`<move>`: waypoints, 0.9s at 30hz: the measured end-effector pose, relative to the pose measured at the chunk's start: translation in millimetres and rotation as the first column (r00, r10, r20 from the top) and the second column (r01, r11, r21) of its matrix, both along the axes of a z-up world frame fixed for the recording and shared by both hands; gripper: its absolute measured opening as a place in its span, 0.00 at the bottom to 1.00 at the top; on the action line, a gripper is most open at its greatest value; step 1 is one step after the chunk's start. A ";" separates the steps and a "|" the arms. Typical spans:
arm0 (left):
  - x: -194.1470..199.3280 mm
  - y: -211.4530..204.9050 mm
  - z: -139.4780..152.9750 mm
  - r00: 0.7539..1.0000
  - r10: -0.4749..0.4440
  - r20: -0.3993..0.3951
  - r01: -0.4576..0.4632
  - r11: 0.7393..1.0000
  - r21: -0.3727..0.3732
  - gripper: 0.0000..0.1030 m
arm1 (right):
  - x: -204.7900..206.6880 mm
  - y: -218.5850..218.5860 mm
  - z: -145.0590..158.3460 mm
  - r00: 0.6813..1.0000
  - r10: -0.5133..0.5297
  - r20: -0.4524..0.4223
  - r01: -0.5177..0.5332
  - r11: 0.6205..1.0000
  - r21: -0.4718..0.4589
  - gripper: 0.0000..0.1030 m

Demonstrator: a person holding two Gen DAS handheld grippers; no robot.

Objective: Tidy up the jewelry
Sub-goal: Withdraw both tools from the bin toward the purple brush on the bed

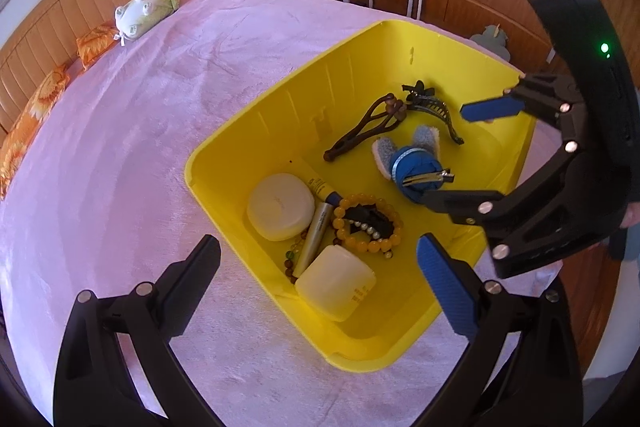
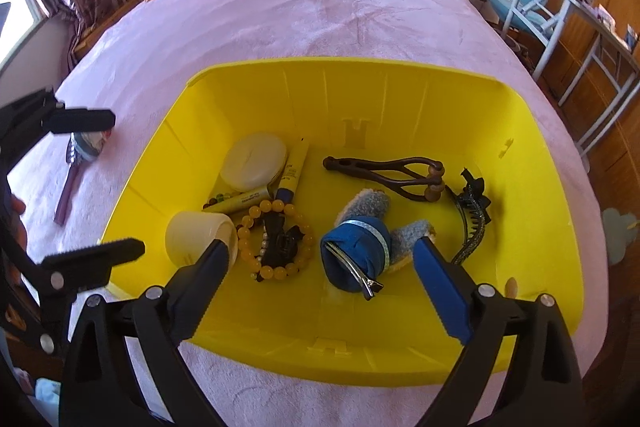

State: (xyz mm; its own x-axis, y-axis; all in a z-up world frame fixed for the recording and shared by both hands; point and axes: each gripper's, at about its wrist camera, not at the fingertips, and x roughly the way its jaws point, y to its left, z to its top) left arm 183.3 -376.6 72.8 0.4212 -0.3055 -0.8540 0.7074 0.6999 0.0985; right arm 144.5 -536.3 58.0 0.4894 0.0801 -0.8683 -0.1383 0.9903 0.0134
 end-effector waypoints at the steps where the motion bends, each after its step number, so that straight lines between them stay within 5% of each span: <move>1: -0.7 2.4 -0.1 1.000 -0.001 0.006 0.001 1.000 0.008 0.93 | -1.0 3.1 1.5 1.000 0.017 -0.002 -0.017 1.000 -0.020 0.93; 9: -5.9 40.2 4.7 1.000 0.008 -0.001 -0.008 1.000 0.004 0.93 | -7.1 24.3 14.6 0.996 0.085 0.007 -0.084 0.994 -0.076 0.93; 13: -6.7 84.1 4.0 0.998 0.067 0.020 -0.067 0.997 0.046 0.93 | -11.2 47.4 25.2 0.989 0.149 0.023 -0.146 0.983 -0.111 0.93; 27: -27.4 236.5 13.4 0.968 0.243 0.066 -0.243 0.970 -0.010 0.93 | -7.3 174.2 46.1 0.938 0.340 0.062 -0.331 0.936 -0.118 0.94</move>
